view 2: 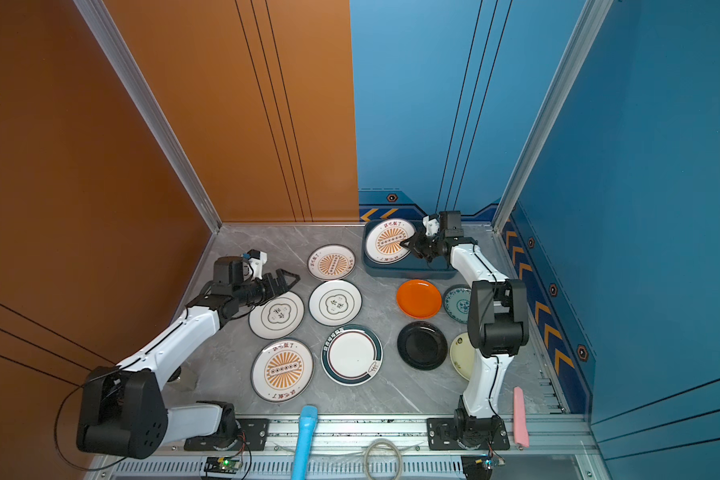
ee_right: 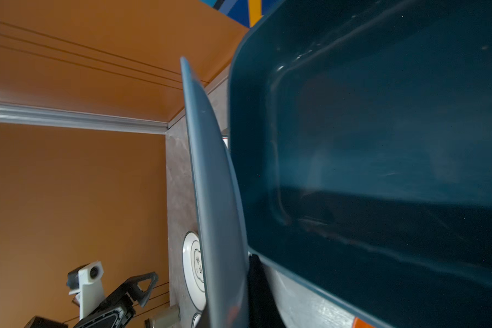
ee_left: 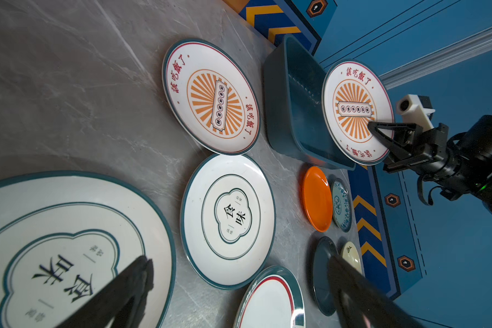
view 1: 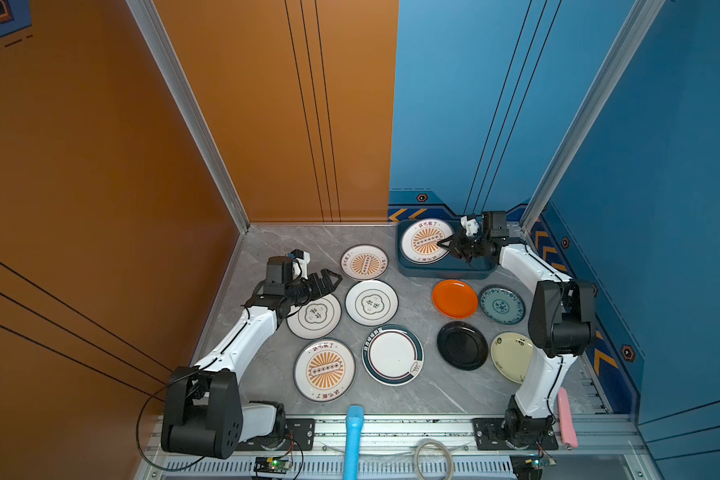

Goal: Place the plates into the plastic bin on the countertop
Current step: 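Lower the sunburst plate into the teal bin and open the right gripper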

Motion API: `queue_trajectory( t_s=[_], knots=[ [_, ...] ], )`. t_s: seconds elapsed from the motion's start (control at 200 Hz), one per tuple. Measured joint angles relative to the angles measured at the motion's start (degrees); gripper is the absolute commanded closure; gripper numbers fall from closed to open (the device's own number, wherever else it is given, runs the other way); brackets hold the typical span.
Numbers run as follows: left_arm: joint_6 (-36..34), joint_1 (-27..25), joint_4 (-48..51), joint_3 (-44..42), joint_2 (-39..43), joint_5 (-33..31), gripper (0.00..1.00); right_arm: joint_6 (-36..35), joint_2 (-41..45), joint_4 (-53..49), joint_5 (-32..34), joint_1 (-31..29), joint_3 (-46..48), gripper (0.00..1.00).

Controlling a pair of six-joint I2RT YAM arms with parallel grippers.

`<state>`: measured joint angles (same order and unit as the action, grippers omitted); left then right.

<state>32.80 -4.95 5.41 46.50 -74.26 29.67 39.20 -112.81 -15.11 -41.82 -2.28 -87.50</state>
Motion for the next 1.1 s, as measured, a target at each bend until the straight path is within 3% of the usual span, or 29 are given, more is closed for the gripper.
queue_trajectory(
  t_s=[0.275,0.676,1.096],
  knots=[
    [0.0,0.8,0.0,-0.2,1.3,-0.2,0.02,0.0,-6.6,-4.2,2.1,1.2,-3.6,1.0],
    [0.2,1.3,-1.9,-0.3,0.2,0.0,0.02,1.6,-18.6,-8.2,3.2,1.6,-17.2,1.0],
    [0.2,1.7,-2.6,-0.3,-1.0,0.3,0.02,2.8,-24.1,-12.3,4.6,1.0,-25.4,0.96]
  ],
)
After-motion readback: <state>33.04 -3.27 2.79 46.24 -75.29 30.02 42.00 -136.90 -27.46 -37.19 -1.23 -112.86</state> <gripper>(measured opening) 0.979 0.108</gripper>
